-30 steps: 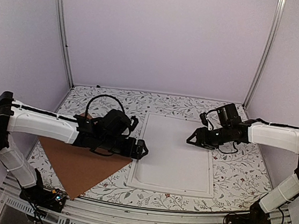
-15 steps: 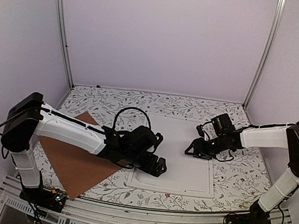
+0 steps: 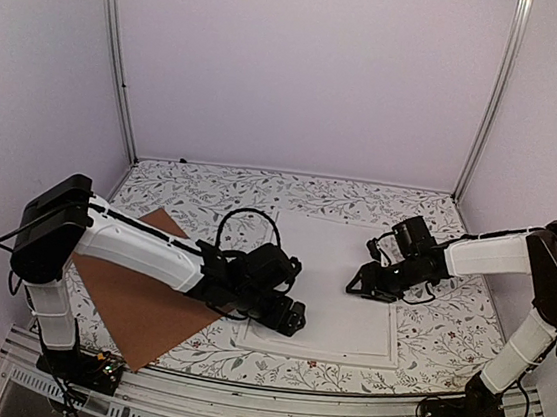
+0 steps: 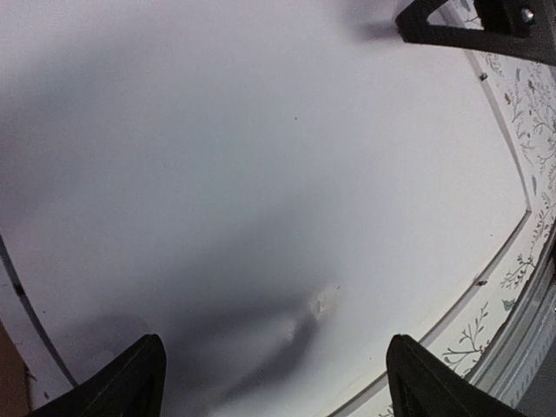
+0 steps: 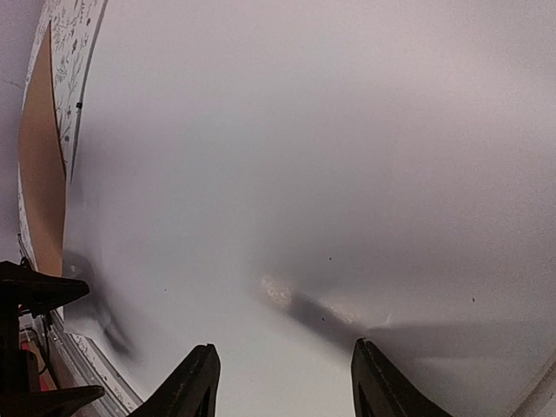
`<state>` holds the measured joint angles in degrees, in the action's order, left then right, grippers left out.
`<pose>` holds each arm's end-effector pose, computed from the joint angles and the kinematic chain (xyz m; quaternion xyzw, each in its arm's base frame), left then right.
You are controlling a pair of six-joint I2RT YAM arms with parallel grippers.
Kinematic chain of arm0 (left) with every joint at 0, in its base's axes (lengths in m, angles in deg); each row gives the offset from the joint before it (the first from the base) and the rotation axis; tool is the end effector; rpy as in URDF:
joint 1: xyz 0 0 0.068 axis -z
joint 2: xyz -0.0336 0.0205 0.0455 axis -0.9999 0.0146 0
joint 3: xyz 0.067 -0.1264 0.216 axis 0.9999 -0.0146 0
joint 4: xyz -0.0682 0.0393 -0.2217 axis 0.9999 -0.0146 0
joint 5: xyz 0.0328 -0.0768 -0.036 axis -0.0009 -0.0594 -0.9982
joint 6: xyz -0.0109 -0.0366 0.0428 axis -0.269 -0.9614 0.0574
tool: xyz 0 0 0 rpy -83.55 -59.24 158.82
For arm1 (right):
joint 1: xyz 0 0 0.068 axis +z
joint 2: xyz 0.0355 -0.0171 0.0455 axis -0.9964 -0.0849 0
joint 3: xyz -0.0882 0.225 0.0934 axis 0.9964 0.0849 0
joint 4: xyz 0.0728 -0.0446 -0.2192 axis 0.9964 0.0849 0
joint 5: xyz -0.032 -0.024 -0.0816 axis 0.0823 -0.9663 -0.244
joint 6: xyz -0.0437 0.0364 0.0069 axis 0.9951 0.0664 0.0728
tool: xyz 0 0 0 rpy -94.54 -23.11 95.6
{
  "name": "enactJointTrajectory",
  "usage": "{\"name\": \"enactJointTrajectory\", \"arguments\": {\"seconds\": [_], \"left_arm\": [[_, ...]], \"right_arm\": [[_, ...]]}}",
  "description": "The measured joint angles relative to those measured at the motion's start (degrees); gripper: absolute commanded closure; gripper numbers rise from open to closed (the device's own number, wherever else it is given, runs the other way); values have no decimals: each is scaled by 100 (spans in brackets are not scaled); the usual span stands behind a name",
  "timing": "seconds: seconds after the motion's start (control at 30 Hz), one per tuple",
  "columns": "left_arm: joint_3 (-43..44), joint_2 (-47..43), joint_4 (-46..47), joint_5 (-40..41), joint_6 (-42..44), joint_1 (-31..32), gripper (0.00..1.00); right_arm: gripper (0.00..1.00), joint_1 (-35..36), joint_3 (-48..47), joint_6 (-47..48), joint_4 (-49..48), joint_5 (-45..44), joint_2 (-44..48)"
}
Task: Put the photo into the frame
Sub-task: Press the photo onto the mat board.
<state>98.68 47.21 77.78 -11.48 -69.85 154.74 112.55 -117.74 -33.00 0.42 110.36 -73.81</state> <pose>0.1499 -0.3247 0.1512 0.2009 0.9296 -0.2287 0.2075 0.2479 0.1477 0.1427 -0.0825 0.9429 0.2937 0.1337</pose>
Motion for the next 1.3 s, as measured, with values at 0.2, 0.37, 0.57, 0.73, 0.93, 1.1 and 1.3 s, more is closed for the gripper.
{"name": "enactJointTrajectory", "arguments": {"seconds": [0.2,0.37,0.57,0.73,0.93,1.1,1.3], "left_arm": [[-90,0,0,7,-44,7,10],[-136,0,15,42,-44,20,10],[-162,0,15,111,-83,37,10],[-273,-48,96,184,-168,46,10],[-304,-66,127,221,-199,55,11],[-304,-90,96,278,-214,61,11],[-306,-208,-170,389,-238,61,10]], "right_arm": [[44,-94,-2,105,59,-61,-2],[44,-120,-4,197,79,-61,-7],[42,-120,-4,245,79,-52,-9],[41,-120,-4,291,76,-9,-9],[41,-120,-35,358,120,13,-9],[39,-120,-197,435,317,9,-4],[38,-120,-420,520,656,-52,302]]}}
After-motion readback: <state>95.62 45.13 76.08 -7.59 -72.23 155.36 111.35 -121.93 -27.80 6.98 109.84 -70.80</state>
